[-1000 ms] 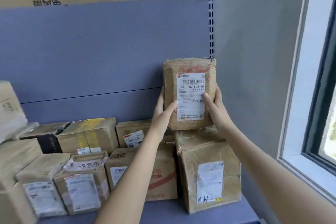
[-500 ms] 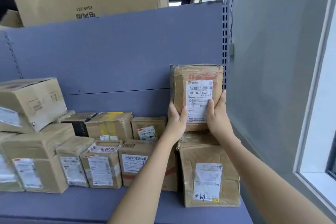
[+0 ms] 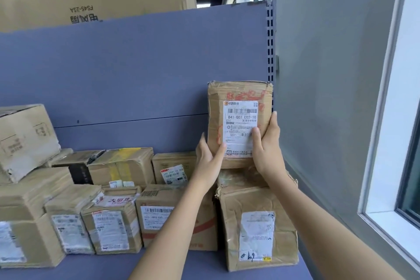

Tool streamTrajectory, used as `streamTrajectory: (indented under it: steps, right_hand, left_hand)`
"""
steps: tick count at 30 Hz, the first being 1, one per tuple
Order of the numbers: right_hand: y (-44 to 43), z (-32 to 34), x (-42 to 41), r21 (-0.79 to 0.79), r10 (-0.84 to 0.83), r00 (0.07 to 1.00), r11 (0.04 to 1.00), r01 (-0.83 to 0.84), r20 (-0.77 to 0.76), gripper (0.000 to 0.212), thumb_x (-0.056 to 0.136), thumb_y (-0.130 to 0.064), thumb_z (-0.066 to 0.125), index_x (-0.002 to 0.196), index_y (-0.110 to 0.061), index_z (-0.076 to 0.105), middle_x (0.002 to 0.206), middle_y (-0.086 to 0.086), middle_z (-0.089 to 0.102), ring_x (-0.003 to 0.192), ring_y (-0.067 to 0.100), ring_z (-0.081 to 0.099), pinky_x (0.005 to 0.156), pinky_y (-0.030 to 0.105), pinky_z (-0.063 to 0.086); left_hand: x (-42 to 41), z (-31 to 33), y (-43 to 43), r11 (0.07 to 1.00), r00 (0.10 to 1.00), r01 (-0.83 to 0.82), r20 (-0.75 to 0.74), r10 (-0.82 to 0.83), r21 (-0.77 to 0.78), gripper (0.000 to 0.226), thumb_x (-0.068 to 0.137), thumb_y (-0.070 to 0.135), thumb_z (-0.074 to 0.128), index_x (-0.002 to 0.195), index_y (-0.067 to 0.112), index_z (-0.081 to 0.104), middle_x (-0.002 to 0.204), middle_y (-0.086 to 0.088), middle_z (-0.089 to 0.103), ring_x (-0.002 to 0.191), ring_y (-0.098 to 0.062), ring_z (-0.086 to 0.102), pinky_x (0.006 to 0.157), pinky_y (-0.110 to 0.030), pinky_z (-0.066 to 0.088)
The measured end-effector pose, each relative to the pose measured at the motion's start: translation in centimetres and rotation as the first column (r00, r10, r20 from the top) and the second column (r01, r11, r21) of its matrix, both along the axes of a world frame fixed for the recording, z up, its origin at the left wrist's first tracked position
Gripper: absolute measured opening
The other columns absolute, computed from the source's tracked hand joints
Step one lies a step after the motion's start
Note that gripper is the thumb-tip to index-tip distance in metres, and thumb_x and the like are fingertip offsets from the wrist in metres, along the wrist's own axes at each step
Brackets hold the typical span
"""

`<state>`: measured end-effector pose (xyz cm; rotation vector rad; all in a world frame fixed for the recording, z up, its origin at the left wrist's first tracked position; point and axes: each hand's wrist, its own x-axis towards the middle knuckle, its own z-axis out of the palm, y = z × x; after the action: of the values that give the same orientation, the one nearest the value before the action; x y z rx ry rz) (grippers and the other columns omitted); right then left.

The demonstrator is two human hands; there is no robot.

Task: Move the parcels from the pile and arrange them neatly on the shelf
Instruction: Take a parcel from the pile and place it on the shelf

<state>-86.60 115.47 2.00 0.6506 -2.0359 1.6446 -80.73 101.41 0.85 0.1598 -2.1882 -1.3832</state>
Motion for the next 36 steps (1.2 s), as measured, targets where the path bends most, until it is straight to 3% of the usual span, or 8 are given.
streamTrajectory:
  steps: [3, 8, 12, 19, 22, 27, 30, 36]
  right_hand:
    - [0.0, 0.0, 0.2, 0.003, -0.036, 0.998, 0.999, 0.036, -0.054, 0.066, 0.101, -0.046, 0.029, 0.153, -0.027, -0.007, 0.161, -0.01, 0.002, 0.147, 0.01, 0.013, 0.109, 0.038, 0.026]
    - [-0.1, -0.1, 0.2, 0.065, -0.088, 0.981, 0.993, 0.1, -0.176, 0.064, 0.099, -0.049, 0.027, 0.153, -0.029, -0.002, 0.159, -0.008, 0.002, 0.146, 0.014, 0.019, 0.103, 0.039, 0.032]
    - [-0.1, -0.1, 0.2, 0.067, -0.093, 0.981, 0.992, 0.105, -0.169, 0.063, 0.101, -0.043, 0.03, 0.153, -0.029, -0.002, 0.159, -0.007, 0.0, 0.146, 0.013, 0.016, 0.1, 0.034, 0.031]
    - [-0.2, -0.2, 0.3, 0.093, -0.092, 0.977, 0.989, 0.111, -0.192, 0.066, 0.1, -0.041, 0.032, 0.153, -0.026, -0.003, 0.16, -0.004, -0.004, 0.146, 0.015, 0.018, 0.099, 0.031, 0.031]
    - [-0.3, -0.2, 0.3, 0.1, -0.077, 0.982, 0.99, 0.095, -0.171, 0.067, 0.1, -0.041, 0.032, 0.153, -0.026, -0.006, 0.16, -0.006, -0.005, 0.146, 0.016, 0.019, 0.104, 0.037, 0.033]
    - [-0.3, -0.4, -0.1, 0.115, -0.059, 0.985, 0.99, 0.078, -0.16, 0.07, 0.09, -0.06, 0.026, 0.148, -0.039, -0.008, 0.159, -0.013, -0.004, 0.146, 0.021, 0.023, 0.11, 0.051, 0.035]
    - [-0.2, -0.4, -0.2, 0.12, -0.049, 0.987, 0.99, 0.068, -0.155, 0.07, 0.093, -0.055, 0.032, 0.149, -0.038, -0.007, 0.159, -0.014, -0.003, 0.147, 0.017, 0.019, 0.111, 0.053, 0.032]
    - [0.4, 1.2, 0.7, 0.006, 0.032, 0.99, 0.999, -0.032, -0.138, 0.077, 0.096, -0.035, 0.053, 0.153, -0.024, 0.003, 0.16, -0.007, 0.007, 0.147, 0.005, 0.009, 0.117, 0.035, 0.02]
  left_hand:
    - [-0.1, -0.3, 0.4, 1.0, 1.0, 0.004, -0.019, -0.004, 0.01, 0.099, 0.073, 0.067, 0.049, 0.152, 0.026, 0.006, 0.156, 0.002, 0.017, 0.144, -0.014, 0.017, 0.118, -0.043, 0.022]
    - [-0.4, -0.6, 0.5, 0.999, 0.999, 0.0, -0.046, 0.002, 0.035, 0.093, 0.079, 0.058, 0.054, 0.151, 0.024, 0.007, 0.154, 0.003, 0.018, 0.142, -0.013, 0.021, 0.113, -0.035, 0.024]
    - [-0.4, -0.7, 0.4, 0.999, 0.997, -0.036, -0.067, 0.038, 0.033, 0.085, 0.09, 0.043, 0.06, 0.152, 0.021, 0.006, 0.155, 0.0, 0.015, 0.143, -0.014, 0.018, 0.116, -0.037, 0.023]
    - [0.4, -0.4, 0.3, 0.998, 0.998, -0.035, -0.046, 0.037, 0.052, 0.086, 0.09, 0.041, 0.06, 0.152, 0.021, 0.004, 0.158, 0.0, 0.007, 0.145, -0.015, 0.014, 0.118, -0.037, 0.019]
    - [0.6, -0.2, 0.3, 0.998, 0.998, -0.039, -0.046, 0.041, 0.044, 0.086, 0.09, 0.041, 0.06, 0.152, 0.021, 0.004, 0.158, 0.0, 0.008, 0.145, -0.015, 0.015, 0.118, -0.039, 0.02]
    - [0.4, -0.1, 0.5, 1.0, 0.999, -0.028, -0.029, 0.028, 0.012, 0.061, 0.093, 0.038, 0.055, 0.144, 0.023, 0.025, 0.145, 0.001, 0.034, 0.135, -0.016, 0.035, 0.11, -0.039, 0.032]
    - [0.8, 0.1, 0.8, 0.999, 1.0, -0.002, -0.013, 0.002, 0.036, 0.051, 0.095, 0.034, 0.053, 0.139, 0.023, 0.03, 0.14, 0.001, 0.042, 0.128, -0.016, 0.042, 0.107, -0.037, 0.035]
    - [1.5, 1.5, 1.2, 0.997, 0.999, 0.049, -0.026, -0.048, 0.052, 0.053, 0.096, 0.036, 0.05, 0.142, 0.024, 0.027, 0.14, 0.006, 0.044, 0.128, -0.013, 0.042, 0.108, -0.036, 0.034]
